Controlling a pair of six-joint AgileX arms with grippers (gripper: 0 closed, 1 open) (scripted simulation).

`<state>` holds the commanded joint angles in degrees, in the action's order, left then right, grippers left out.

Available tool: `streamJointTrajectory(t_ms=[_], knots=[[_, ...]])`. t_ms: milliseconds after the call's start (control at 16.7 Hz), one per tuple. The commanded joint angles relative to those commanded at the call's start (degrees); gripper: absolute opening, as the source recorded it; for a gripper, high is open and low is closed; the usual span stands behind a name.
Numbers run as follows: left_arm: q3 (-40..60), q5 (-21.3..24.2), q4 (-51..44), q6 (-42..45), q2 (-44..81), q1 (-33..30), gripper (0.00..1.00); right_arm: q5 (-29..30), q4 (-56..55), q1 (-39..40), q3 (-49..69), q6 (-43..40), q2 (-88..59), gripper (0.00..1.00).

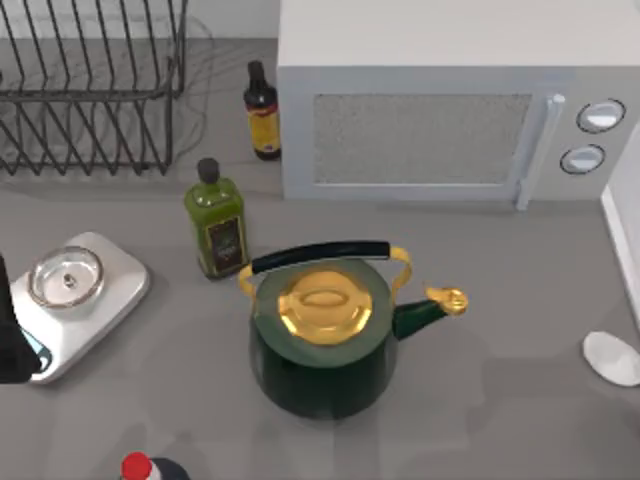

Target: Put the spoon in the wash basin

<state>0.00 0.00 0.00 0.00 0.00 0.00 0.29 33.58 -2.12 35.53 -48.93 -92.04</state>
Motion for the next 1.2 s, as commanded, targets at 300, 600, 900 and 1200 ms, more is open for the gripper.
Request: streamJointTrajectory(t_ms=[300, 600, 900, 1200], knots=[[0.00, 0.00, 0.00, 0.00, 0.00, 0.00, 1.00, 0.00, 0.00, 0.00, 0.00, 0.00, 0.00, 0.47], [0.00, 0.00, 0.00, 0.00, 0.00, 0.00, 1.00, 0.00, 0.00, 0.00, 0.00, 0.00, 0.00, 0.10], [0.00, 0.00, 0.00, 0.00, 0.00, 0.00, 1.00, 0.00, 0.00, 0.00, 0.00, 0.00, 0.00, 0.00], [0.00, 0.00, 0.00, 0.00, 0.00, 0.00, 1.00, -1.05, 5.55, 0.05, 2.34, 1.01, 3.99, 0.00]])
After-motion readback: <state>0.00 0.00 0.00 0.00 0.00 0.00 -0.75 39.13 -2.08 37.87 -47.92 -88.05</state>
